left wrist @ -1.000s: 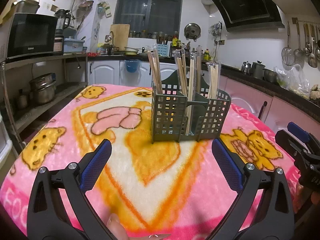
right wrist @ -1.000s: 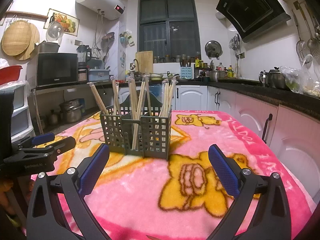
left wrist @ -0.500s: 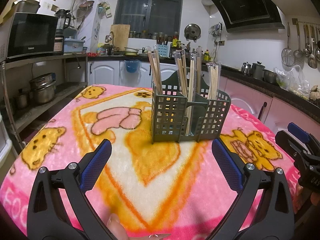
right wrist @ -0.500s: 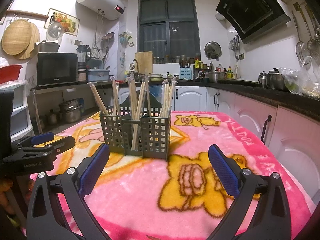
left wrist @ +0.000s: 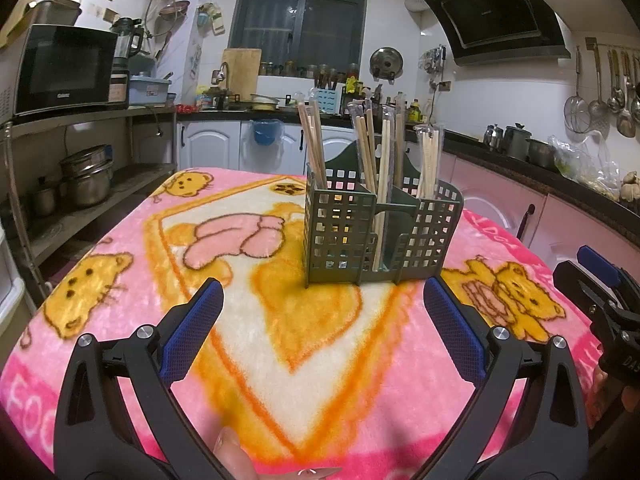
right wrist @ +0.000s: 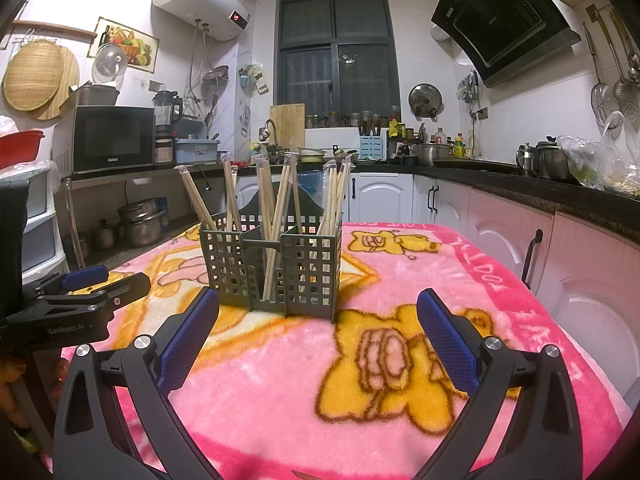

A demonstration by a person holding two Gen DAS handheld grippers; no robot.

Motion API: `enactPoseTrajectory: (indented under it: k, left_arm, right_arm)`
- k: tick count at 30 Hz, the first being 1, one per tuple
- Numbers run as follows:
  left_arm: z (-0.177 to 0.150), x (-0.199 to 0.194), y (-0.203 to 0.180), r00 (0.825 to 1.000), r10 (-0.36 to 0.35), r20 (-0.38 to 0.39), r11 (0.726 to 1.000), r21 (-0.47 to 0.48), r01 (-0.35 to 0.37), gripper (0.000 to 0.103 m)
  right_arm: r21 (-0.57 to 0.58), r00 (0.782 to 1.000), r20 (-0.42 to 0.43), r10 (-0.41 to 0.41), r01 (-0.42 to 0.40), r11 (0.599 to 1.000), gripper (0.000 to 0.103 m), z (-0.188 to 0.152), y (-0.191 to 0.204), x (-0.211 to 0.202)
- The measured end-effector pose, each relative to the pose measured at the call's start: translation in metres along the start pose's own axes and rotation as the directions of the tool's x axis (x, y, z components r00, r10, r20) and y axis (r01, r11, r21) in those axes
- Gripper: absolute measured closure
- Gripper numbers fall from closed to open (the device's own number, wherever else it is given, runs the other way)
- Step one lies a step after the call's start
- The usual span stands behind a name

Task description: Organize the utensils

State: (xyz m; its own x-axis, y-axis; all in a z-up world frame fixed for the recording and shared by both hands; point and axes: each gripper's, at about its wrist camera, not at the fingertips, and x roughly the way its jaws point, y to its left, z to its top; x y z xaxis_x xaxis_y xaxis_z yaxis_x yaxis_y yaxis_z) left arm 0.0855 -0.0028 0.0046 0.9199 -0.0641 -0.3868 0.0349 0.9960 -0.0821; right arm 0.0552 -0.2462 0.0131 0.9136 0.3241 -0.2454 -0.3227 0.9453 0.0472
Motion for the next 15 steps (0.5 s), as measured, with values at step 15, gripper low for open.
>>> enactPoseTrajectory:
  k: [15]
  left_arm:
    - [-0.0005,0.0011,-0.0006,1.000,0.004,-0.003,1.000,-0.008,-0.004,0.011]
  right_arm:
    - [0.003,1.000,-0.005,-0.004,0.004,1.000,0.007,-0.0002,-0.0012,-0.0001]
